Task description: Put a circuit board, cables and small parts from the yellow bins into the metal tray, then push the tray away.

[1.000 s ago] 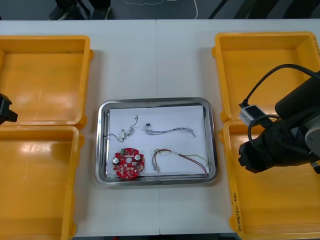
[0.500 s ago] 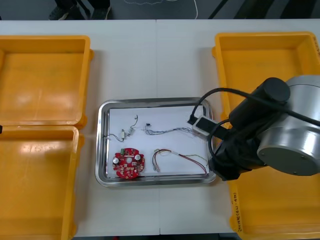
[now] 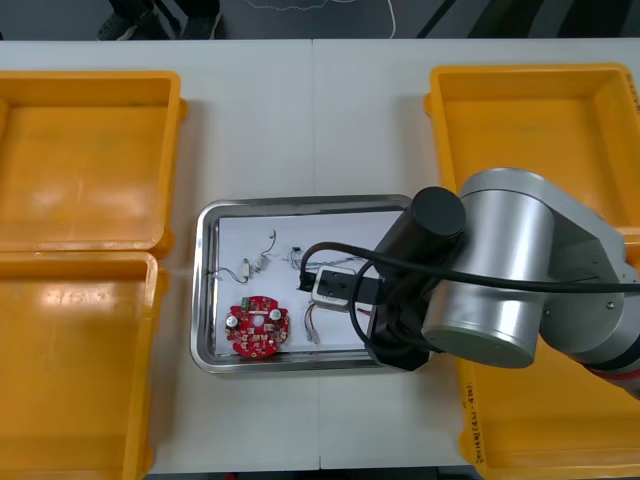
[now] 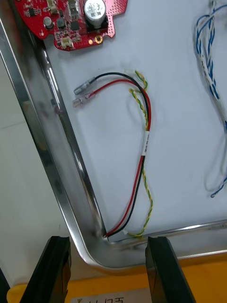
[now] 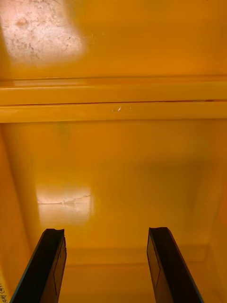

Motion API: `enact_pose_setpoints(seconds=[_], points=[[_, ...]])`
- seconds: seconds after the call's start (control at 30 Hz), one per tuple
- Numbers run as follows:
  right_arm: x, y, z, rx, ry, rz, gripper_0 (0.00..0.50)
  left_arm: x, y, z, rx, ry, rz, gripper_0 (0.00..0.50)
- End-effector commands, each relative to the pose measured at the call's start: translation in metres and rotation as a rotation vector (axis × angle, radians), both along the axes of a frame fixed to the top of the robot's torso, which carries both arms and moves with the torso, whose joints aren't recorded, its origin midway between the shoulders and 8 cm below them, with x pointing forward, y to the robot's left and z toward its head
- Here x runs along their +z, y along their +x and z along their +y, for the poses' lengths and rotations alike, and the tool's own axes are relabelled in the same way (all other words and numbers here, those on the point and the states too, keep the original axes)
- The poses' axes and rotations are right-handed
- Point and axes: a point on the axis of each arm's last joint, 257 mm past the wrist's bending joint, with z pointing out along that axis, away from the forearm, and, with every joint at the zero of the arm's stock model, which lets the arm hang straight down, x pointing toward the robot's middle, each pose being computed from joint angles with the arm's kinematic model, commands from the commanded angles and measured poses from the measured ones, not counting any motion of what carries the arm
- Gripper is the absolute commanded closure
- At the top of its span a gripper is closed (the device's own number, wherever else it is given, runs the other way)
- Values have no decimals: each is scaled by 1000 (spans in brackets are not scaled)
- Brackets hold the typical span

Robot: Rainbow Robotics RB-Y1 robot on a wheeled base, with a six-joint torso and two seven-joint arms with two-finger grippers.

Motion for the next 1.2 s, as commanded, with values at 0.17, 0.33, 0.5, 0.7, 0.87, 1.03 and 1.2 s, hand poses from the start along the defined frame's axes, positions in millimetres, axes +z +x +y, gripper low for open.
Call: enact_pose_setpoints(seconds=[0.17, 0.33, 0.5, 0.7, 0.87, 1.03, 1.2], points=[[-2, -4, 49, 210, -59, -82, 41, 6, -5, 4, -68, 49, -14, 0], [-14, -10, 68, 275, -84, -103, 39, 4, -5, 3, -71, 49, -9, 0], [-26, -14, 80, 315, -104, -110, 42, 3, -5, 3, -73, 51, -5, 0], [-35, -16, 89, 338, -118, -103, 40, -1, -5, 0, -78, 56, 3, 0], [-42, -20, 96, 356, -134, -97, 40, -2, -5, 0, -79, 55, 3, 0], [-49, -20, 102, 359, -147, -100, 42, -3, -4, -1, -78, 53, 6, 0], [-58, -20, 107, 367, -144, -101, 40, -4, -5, -2, -82, 53, 9, 0]])
